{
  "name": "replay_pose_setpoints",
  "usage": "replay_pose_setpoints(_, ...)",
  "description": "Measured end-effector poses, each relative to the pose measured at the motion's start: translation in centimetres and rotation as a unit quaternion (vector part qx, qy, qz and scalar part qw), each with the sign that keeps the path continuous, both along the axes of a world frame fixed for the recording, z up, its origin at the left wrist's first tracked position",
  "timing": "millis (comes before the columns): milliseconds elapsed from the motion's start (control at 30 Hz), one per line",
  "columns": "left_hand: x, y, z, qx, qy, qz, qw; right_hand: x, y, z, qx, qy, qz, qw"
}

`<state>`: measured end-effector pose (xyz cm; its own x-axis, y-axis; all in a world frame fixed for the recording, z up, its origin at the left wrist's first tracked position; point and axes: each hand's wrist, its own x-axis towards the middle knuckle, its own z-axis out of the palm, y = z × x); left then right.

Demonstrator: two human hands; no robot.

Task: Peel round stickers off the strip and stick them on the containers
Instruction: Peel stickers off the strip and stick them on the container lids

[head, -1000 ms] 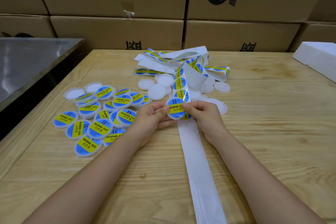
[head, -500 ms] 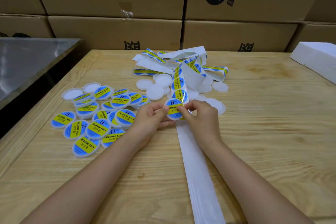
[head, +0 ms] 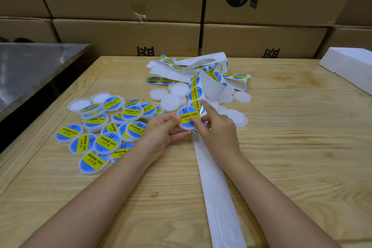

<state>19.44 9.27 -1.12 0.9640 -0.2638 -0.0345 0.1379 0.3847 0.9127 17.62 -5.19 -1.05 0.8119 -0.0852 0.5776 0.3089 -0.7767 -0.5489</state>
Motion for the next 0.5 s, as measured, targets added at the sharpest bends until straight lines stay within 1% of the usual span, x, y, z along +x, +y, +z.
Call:
replay_pose_setpoints(33, 0.00, 0.08, 0.03, -0.003, 0.001, -0.009, 1.000, -0.03, 0.00, -0.13, 0.048, 0.021, 0.032, 0.998)
replay_pose_setpoints(100, -0.02, 0.15, 0.06, 0.001, -0.001, -0.026, 1.000, -0.03, -0.08, -0.31, 0.128, 0.040, 0.054, 0.990)
replay_pose_setpoints(167, -0.08, 0.13, 0.09, 0.014, -0.013, -0.045, 0.999, 0.02, -0.16, -0.35, 0.166, 0.046, 0.048, 0.984)
replay_pose_setpoints(367, -0.70, -0.36, -0.22, 0.034, -0.033, -0.097, 0.994, 0.41, -0.28, -0.74, 0.224, 0.053, -0.020, 0.973)
replay_pose_setpoints(500, -0.76, -0.62, -0.50, 0.037, -0.045, -0.091, 0.994, 0.45, -0.31, -0.95, 0.202, 0.076, -0.041, 0.976)
